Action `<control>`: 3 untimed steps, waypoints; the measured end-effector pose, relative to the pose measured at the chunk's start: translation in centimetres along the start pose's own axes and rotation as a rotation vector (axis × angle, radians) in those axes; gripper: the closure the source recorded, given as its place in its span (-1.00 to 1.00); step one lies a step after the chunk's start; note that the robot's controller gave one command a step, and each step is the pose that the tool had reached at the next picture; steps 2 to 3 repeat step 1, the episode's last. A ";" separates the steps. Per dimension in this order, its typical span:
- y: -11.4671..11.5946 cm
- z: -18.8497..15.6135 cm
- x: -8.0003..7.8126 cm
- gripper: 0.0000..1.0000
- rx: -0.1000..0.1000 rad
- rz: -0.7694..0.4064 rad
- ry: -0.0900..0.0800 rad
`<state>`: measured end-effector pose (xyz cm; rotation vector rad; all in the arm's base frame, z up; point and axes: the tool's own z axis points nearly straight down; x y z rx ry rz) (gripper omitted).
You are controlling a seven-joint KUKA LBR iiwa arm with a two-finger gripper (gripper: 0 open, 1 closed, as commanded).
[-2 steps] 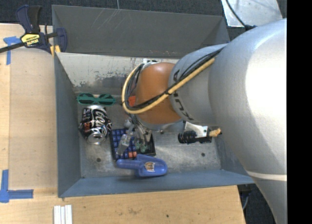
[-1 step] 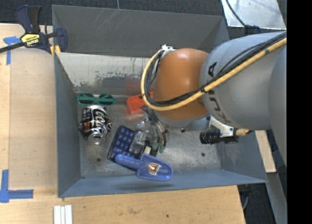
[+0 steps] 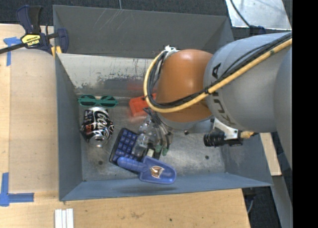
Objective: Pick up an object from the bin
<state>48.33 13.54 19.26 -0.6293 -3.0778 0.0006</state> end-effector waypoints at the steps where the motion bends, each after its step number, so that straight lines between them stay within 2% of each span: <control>1: -0.5 -3.9 -1.6 1.00 0.000 -0.009 0.001; 3: -0.5 -3.9 -1.6 1.00 0.000 -0.009 0.001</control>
Offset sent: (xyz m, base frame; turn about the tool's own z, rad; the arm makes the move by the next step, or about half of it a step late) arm 0.0031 0.0095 0.0043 0.0105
